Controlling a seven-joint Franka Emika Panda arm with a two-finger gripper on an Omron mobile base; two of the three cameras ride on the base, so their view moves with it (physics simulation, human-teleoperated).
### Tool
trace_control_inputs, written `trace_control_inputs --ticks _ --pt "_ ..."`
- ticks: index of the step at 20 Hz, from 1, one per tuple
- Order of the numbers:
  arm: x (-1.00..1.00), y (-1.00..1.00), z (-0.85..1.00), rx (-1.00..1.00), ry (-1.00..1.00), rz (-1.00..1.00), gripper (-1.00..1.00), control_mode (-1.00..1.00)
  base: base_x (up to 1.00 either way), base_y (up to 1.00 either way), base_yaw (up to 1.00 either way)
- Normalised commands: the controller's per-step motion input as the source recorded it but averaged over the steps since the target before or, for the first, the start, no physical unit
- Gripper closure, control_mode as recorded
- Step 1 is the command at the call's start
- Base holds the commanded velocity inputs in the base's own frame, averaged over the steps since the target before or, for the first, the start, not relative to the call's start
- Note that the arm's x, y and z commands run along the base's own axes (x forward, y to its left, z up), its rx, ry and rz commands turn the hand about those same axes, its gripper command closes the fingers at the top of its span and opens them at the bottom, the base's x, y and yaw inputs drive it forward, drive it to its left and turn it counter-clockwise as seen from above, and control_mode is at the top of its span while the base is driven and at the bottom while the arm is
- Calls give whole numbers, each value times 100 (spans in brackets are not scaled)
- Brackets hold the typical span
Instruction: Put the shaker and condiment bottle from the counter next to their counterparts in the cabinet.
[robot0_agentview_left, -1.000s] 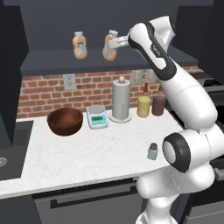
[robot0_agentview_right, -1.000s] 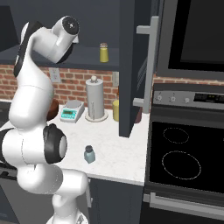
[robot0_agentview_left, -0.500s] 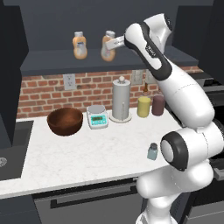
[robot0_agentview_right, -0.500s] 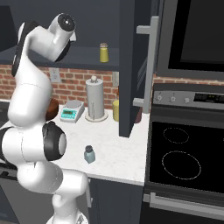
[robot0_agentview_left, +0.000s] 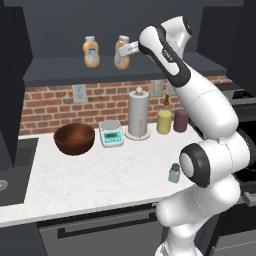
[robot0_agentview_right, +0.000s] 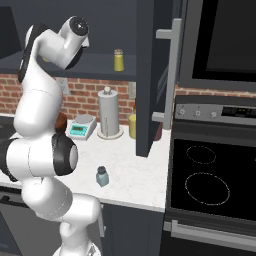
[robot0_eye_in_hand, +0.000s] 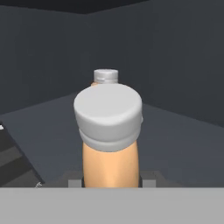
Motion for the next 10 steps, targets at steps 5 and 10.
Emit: trace_control_inputs --ticks 5,10 --pt "15 1 -8 0 0 2 100 -100 0 0 0" --pt "14 6 -2 0 0 0 100 -100 0 0 0"
